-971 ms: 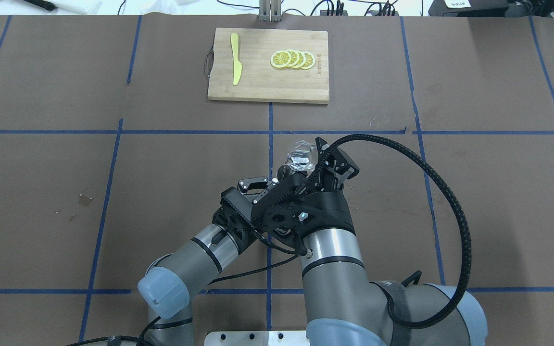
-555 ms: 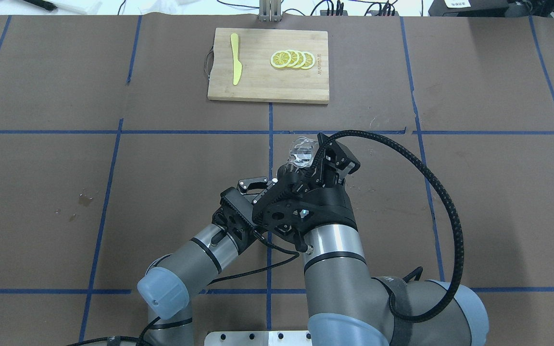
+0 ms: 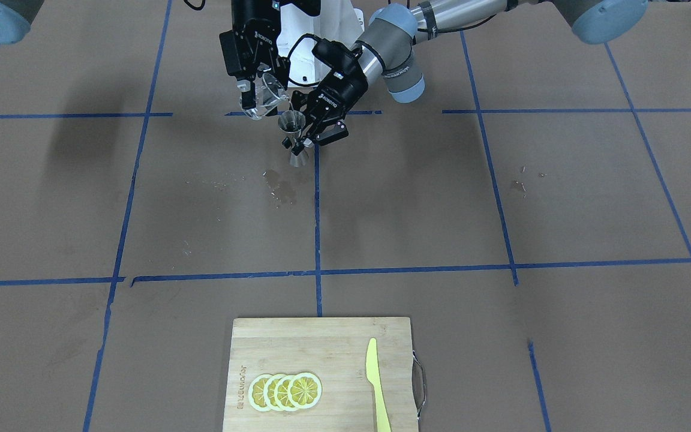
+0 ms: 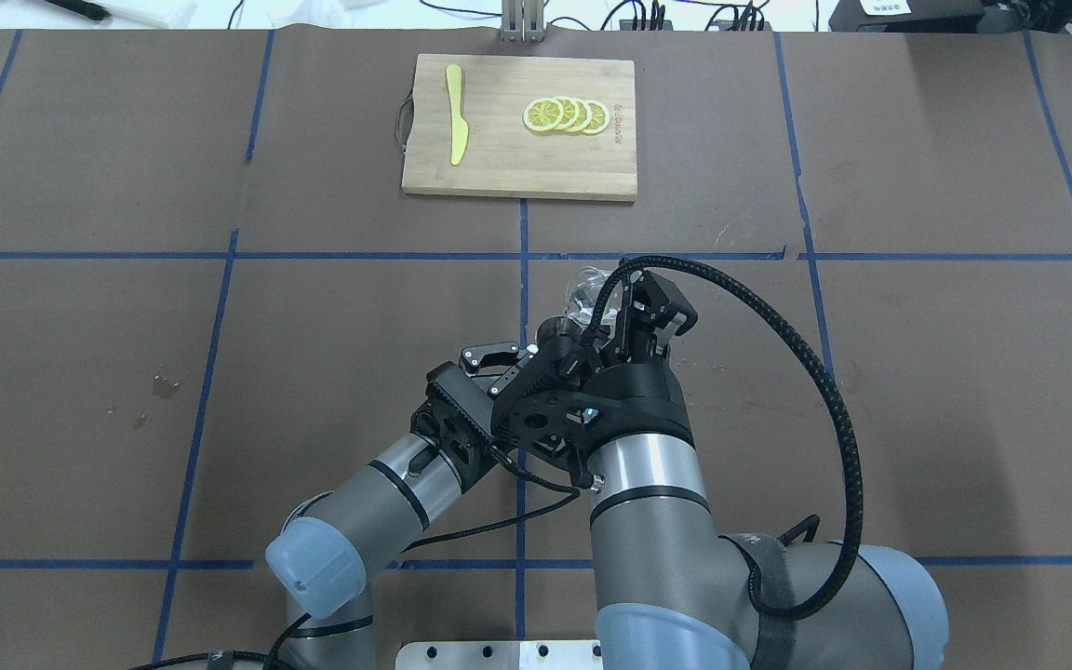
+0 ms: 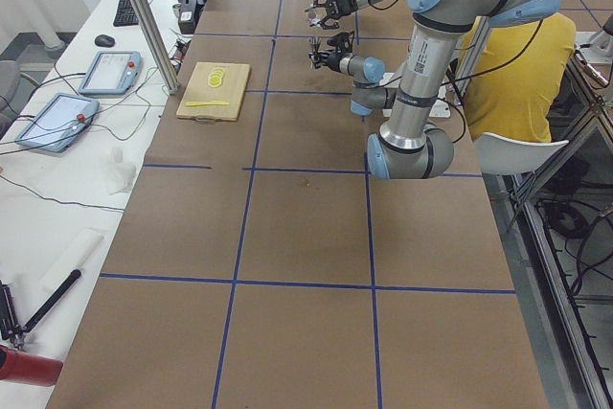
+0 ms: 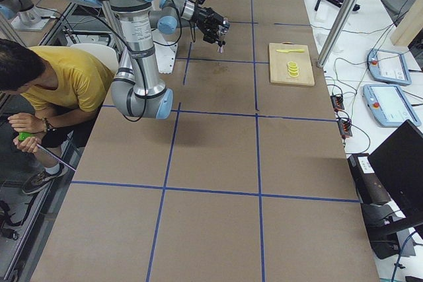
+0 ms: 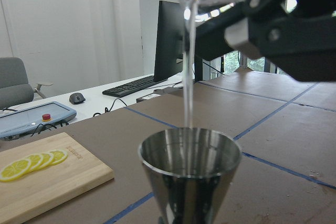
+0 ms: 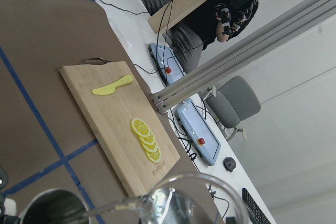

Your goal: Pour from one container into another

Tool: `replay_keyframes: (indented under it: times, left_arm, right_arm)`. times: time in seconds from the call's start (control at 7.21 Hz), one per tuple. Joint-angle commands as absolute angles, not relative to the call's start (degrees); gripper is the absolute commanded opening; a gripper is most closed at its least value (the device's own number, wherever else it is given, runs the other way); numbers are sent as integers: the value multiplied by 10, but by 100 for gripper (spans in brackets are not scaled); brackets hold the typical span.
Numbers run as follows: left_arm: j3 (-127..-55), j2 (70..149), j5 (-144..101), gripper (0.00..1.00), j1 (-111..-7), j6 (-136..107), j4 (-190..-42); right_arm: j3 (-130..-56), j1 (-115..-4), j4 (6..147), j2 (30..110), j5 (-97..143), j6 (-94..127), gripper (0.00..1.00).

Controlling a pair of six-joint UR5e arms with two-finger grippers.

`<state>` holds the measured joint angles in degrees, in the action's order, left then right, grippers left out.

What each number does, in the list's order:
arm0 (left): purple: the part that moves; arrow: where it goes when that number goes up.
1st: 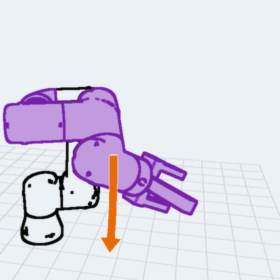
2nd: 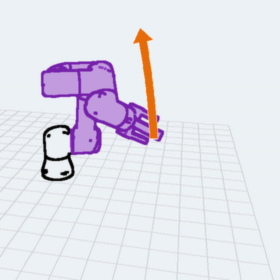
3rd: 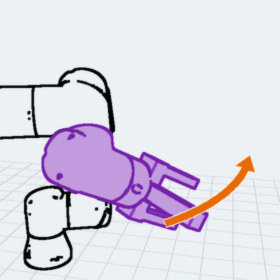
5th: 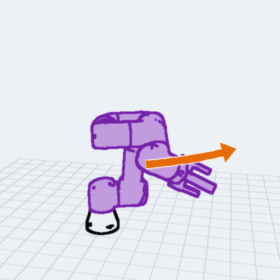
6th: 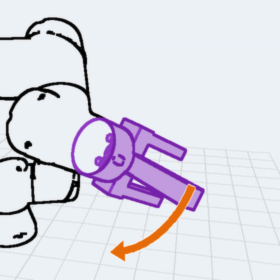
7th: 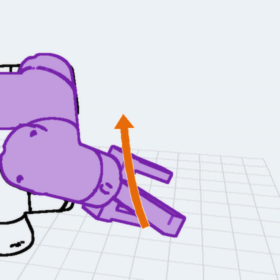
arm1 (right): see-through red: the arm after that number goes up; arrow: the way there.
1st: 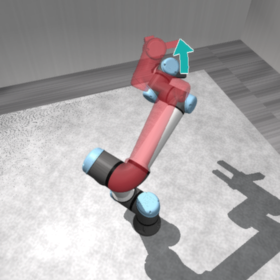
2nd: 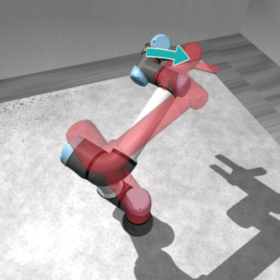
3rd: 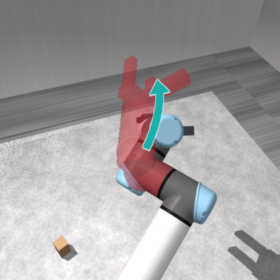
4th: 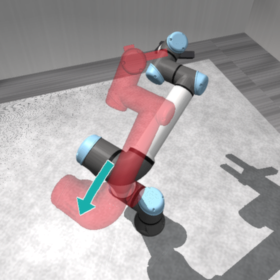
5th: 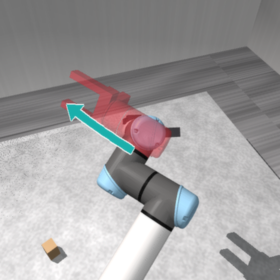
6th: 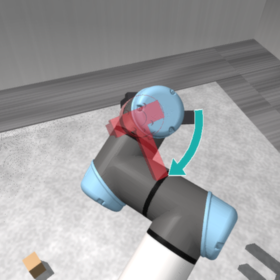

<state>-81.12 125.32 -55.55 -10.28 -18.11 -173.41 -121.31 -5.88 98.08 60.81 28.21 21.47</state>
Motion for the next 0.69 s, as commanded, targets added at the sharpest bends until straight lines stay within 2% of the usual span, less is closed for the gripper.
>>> replay_keyframes:
  times: [0.0,0.56]
  left_arm:
    - [-812,1253,-555,0,-103,-181,-1734]
    - [-812,1253,-555,0,-103,-181,-1734]
  right_arm:
    - [-1214,-59,983,608,282,196,0]
    - [-1216,-59,983,609,282,162,0]
